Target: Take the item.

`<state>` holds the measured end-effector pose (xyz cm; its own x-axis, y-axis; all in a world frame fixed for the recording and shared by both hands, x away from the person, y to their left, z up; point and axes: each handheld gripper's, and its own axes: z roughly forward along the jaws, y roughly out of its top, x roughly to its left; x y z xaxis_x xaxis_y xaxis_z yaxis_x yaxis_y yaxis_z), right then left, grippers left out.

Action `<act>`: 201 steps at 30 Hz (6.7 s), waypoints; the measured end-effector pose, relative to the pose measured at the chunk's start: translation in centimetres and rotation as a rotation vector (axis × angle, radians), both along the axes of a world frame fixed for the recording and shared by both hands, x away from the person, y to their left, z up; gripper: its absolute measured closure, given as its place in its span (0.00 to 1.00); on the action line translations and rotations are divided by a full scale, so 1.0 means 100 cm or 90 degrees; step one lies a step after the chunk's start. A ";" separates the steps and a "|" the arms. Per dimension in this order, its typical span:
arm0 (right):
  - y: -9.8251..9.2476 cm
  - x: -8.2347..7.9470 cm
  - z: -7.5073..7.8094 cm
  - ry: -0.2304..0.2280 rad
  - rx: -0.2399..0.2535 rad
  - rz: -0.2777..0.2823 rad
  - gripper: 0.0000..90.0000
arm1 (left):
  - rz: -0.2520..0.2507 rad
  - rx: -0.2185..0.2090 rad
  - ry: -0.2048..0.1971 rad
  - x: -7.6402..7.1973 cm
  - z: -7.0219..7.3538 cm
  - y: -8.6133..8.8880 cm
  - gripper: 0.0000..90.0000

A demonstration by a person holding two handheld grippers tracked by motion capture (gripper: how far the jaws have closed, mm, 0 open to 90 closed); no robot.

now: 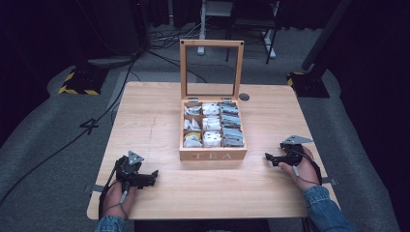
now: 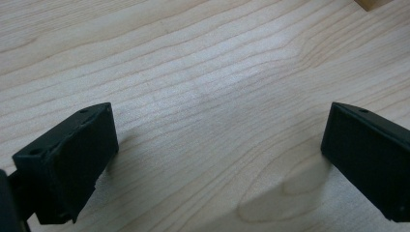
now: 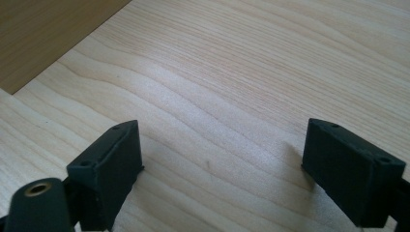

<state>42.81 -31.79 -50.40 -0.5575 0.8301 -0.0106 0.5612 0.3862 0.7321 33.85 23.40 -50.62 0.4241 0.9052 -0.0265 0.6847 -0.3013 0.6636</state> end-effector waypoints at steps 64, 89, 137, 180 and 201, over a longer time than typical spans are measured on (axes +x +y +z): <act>0.056 -0.026 0.087 -0.067 0.145 0.066 0.48 | 0.000 0.000 -0.001 0.001 0.000 0.000 0.00; 0.116 -0.007 0.106 -0.058 0.176 0.152 0.52 | 0.000 -0.001 0.000 0.001 0.000 0.000 0.00; 0.194 0.019 0.072 0.029 0.041 0.276 0.86 | 0.010 -0.003 0.000 -0.003 0.000 0.002 0.00; 0.179 0.002 0.102 -0.071 0.116 0.261 1.00 | 0.009 -0.001 0.000 -0.002 0.000 0.002 0.00; 0.148 -0.016 0.126 -0.097 0.173 0.228 1.00 | 0.004 0.000 0.001 -0.002 0.000 0.003 0.00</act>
<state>41.18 -17.02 -37.81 -0.8186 0.5691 0.0770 0.3059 0.3186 0.8972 33.69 23.68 -50.61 0.4179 0.9081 -0.0266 0.6874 -0.2969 0.6629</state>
